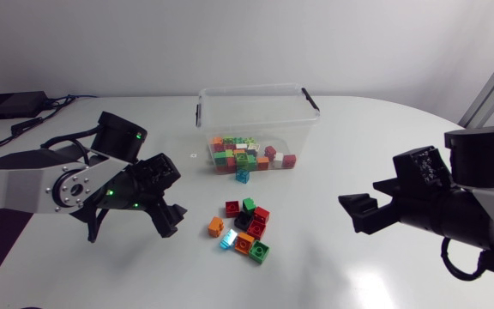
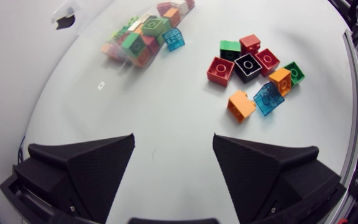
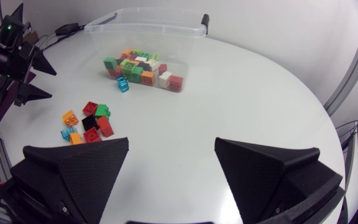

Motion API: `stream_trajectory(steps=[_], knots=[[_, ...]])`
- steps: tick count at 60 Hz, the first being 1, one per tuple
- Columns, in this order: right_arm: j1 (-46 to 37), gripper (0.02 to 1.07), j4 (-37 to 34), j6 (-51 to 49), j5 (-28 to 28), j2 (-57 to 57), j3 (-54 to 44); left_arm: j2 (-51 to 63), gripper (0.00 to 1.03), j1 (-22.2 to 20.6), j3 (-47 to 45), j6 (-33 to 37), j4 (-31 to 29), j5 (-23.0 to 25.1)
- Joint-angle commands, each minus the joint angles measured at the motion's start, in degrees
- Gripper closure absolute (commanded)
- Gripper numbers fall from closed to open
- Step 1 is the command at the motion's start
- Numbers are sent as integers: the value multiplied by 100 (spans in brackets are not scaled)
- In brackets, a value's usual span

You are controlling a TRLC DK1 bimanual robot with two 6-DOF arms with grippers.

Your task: Place the duplo bricks in the container

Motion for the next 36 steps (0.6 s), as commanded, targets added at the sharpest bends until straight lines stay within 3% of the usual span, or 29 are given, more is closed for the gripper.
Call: stream_trajectory(steps=[1, 10, 18, 36], knots=[[138, 7, -194, -194, -71, 243, 258, 332, 14, -24, 190, 690, -64, 185], [445, 7, -265, -625, -97, 295, 364, 719, 14, -24, 331, 1516, -398, 712], [709, 7, -493, -1143, -53, 620, 495, 1088, 14, 11, 920, 2166, -1277, 1354], [1183, 7, -414, -1460, -422, 2097, 777, 1677, 15, -51, 1324, 3168, -1611, 1943]])
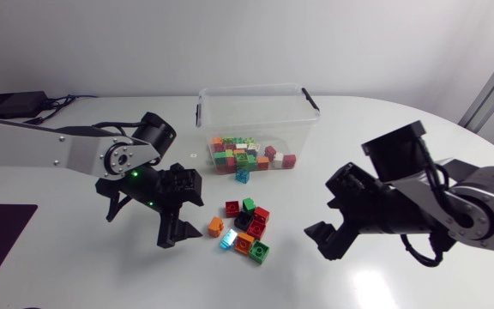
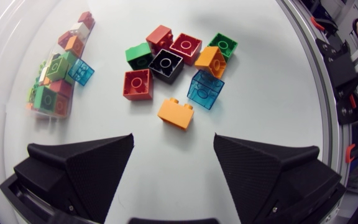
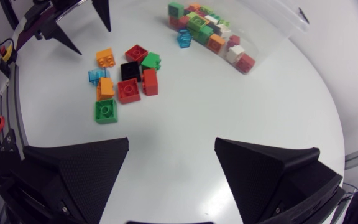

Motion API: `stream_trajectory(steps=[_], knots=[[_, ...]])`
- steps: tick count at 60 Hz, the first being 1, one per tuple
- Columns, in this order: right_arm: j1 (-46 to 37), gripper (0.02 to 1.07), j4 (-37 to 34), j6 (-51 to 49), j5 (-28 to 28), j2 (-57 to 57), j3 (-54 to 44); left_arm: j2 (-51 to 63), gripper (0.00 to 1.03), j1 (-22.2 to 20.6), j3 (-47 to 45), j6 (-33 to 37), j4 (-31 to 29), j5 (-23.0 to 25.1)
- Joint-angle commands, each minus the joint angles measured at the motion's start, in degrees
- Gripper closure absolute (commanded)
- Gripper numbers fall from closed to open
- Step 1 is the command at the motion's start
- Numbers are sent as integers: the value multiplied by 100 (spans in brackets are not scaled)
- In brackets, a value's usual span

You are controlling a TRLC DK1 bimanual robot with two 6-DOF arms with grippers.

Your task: Place the duplo bricks in the container

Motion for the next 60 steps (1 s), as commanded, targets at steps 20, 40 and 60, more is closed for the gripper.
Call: stream_trajectory(steps=[20, 40, 60], knots=[[848, 7, 375, -432, -141, 1017, 279, 883, 27, -84, 564, 1229, -143, 584], [1279, 7, 533, -265, 44, 1614, 437, 1454, 54, -260, 1064, 1625, -494, 584], [1806, 12, 568, 219, 299, 2317, 903, 1682, 75, -303, 1328, 1818, -1224, 592]])
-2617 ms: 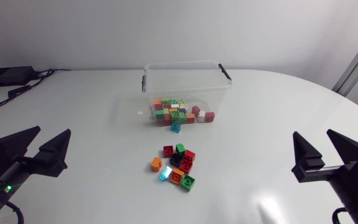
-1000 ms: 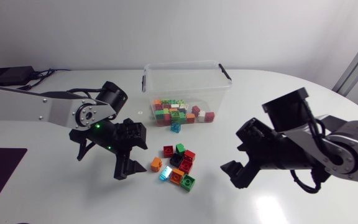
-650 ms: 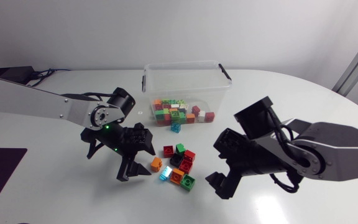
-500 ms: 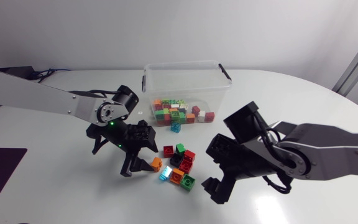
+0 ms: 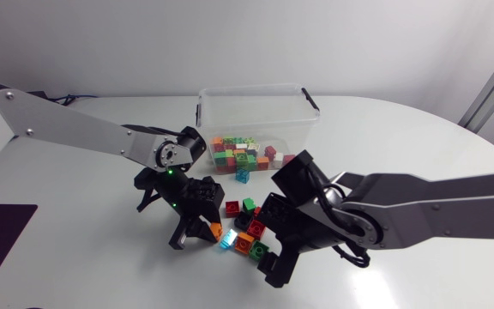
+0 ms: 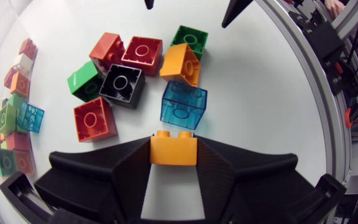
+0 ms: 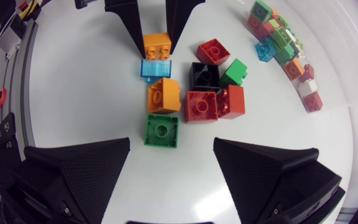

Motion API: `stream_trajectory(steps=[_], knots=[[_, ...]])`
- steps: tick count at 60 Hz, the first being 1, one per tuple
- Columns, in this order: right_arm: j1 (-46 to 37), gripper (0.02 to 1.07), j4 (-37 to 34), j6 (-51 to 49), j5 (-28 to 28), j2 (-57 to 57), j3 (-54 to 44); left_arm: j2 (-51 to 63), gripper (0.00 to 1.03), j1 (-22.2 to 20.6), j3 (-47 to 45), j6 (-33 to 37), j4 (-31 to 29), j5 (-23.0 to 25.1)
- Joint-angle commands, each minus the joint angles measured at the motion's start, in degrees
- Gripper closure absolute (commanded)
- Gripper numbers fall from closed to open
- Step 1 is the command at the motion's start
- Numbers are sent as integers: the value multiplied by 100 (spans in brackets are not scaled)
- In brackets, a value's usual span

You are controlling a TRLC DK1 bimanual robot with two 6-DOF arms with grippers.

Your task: Place the duplo bricks in the container

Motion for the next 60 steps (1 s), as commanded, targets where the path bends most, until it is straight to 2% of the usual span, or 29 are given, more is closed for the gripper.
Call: stream_trajectory(steps=[1, 9, 25, 34, 37, 40, 42, 44, 51, 57, 60], knots=[[112, 12, 19, 203, 104, 324, 206, 159, 76, 16, 139, 266, -238, 50], [156, 13, 37, 282, 192, 694, 355, 124, 76, 51, 201, 310, -625, 50], [156, 17, 81, 326, 341, 1098, 557, -474, 76, 271, 192, 231, -924, 94], [174, 36, 81, 318, 341, 1265, 663, -1001, 76, 394, 253, 38, -1021, 253], [183, 48, 72, 318, 306, 1300, 680, -1203, 76, 446, 306, -59, -1065, 349], [174, 55, 72, 309, 280, 1309, 689, -1309, 76, 481, 359, -121, -1073, 376], [174, 67, 72, 309, 236, 1326, 698, -1449, 76, 508, 447, -244, -1091, 411], [174, 73, 63, 300, 210, 1335, 698, -1528, 76, 517, 473, -296, -1091, 446], [165, 79, -60, 282, 166, 1256, 698, -1739, 76, 543, 807, -762, -1091, 586], [95, 79, -288, 238, 78, 913, 672, -1739, 76, 534, 1159, -1202, -1038, 701], [16, 79, -438, 186, 60, 676, 663, -1731, 76, 517, 1229, -1474, -783, 701]])
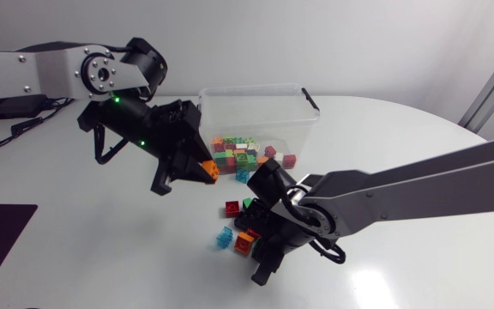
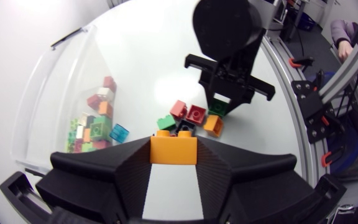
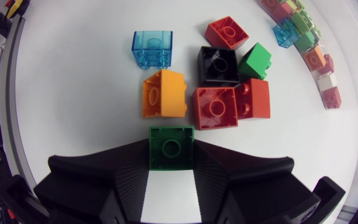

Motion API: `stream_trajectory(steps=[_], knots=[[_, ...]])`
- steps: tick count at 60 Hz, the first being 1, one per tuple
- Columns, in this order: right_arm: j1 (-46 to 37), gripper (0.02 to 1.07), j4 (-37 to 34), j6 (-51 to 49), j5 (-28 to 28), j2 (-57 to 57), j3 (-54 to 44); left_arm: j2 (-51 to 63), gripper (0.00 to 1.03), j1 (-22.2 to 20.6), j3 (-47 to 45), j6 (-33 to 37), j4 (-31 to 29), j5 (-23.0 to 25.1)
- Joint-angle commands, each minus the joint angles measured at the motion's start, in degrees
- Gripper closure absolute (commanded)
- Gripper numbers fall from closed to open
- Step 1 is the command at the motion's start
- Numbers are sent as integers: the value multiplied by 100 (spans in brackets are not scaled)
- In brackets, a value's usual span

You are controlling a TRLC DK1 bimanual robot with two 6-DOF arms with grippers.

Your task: Place the duplo bricks in the container

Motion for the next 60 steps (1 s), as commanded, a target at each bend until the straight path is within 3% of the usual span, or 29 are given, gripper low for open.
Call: stream_trajectory(steps=[1, 10, 28, 38, 47, 52, 54, 58, 60], knots=[[-124, 79, -210, -61, -64, -457, 44, -41, 76, 21, 248, -706, 396, 87], [-590, 79, -641, -272, -223, -1177, 167, 258, 75, 21, 591, -1787, 1460, 78], [-1320, 79, -1116, -518, -513, -1696, 730, 1286, 75, -6, 1680, -3132, 2312, -362], [-1662, 79, -1063, -527, -680, -1678, 1037, 1840, 74, -41, 2427, -3501, 2418, -687], [-1821, 79, -887, -510, -768, -1661, 1169, 2227, 71, -50, 2876, -4055, 2892, -1109], [-1917, 79, -799, -501, -803, -1608, 1275, 2455, 57, -94, 3131, -4433, 3147, -1759], [-1944, 79, -720, -492, -803, -1582, 1310, 2508, 47, -94, 3183, -4573, 3235, -1961], [-1979, 79, -588, -448, -803, -1520, 1442, 2561, 9, -85, 3298, -4802, 3297, -2295], [-1988, 79, -580, -422, -803, -1476, 1538, 2525, 5, -76, 3262, -4837, 3340, -2366]])
